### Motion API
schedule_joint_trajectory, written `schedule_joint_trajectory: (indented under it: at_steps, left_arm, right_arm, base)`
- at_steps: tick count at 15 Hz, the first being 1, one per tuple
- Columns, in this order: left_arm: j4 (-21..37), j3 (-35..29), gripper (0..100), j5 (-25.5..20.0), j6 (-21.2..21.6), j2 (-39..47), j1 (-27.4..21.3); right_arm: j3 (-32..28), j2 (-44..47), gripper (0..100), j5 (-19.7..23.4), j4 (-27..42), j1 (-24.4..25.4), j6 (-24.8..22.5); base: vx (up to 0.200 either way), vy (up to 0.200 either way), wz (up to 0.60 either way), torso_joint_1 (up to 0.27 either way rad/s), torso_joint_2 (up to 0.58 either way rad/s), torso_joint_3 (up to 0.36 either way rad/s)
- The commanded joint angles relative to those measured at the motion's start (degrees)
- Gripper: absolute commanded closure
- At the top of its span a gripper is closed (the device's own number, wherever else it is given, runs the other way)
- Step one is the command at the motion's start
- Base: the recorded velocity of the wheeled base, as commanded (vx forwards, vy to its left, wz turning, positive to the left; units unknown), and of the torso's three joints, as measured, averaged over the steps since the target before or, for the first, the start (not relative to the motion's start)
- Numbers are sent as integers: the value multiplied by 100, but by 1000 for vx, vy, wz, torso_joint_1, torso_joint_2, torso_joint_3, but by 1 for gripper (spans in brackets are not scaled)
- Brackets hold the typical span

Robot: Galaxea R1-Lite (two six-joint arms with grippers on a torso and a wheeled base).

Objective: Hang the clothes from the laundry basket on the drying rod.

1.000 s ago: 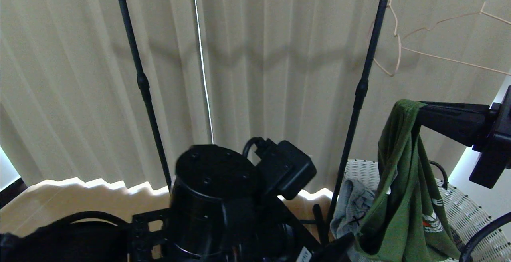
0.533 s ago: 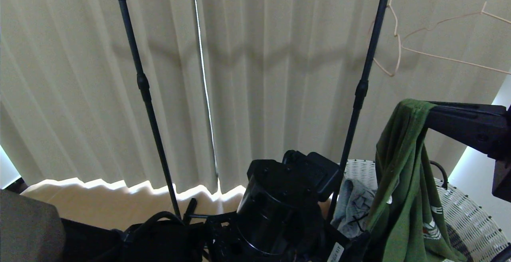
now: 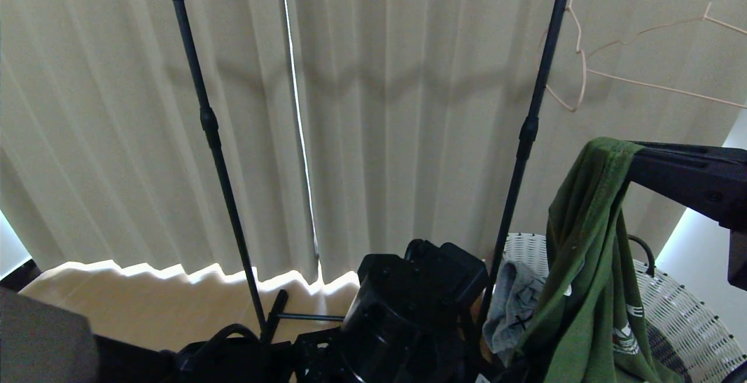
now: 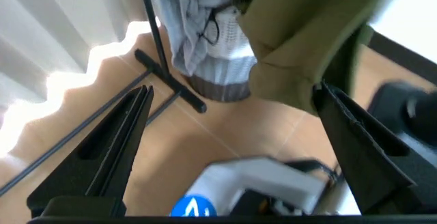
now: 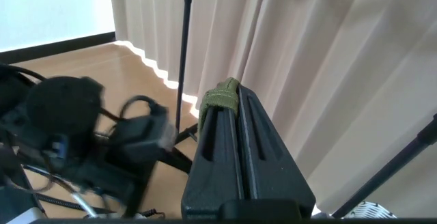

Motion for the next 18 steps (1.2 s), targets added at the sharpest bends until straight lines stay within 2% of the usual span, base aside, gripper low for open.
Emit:
schedule_joint_trajectory:
  at_steps: [1,4,6,8,11,15,16,18]
  left_arm:
    - [-3,261,0,-8,-6,-515,-120]
    - [-346,-161,0,19,-24,-181,-120]
    - [-873,-425,0,98,-50,372,-59]
    - [-891,-521,0,159,-50,645,3]
    - [-847,-442,0,379,-24,733,126]
    - [-821,234,0,388,231,390,284]
    - [-821,296,100,388,275,328,284]
    - [-847,340,100,388,433,161,284]
  right_arm:
    - [16,7,100,8,-1,1,-2]
    - [7,7,100,8,-10,1,15]
    - [7,-2,100,8,-54,1,51]
    - [7,-11,100,8,-54,1,51]
    - [16,-19,100,8,-54,1,51]
    - [16,-11,100,8,-81,1,51]
    - [16,7,100,-1,-81,1,51]
    - [25,7,100,-1,-72,-16,42]
  base:
    - [0,0,0,0,0,0]
    - [0,0,0,0,0,0]
    - [0,0,0,0,0,0]
    - [0,0,0,0,0,0]
    - [0,0,0,0,0,0]
    - [0,0,0,0,0,0]
    - [0,0,0,0,0,0]
    - [0,0,0,0,0,0]
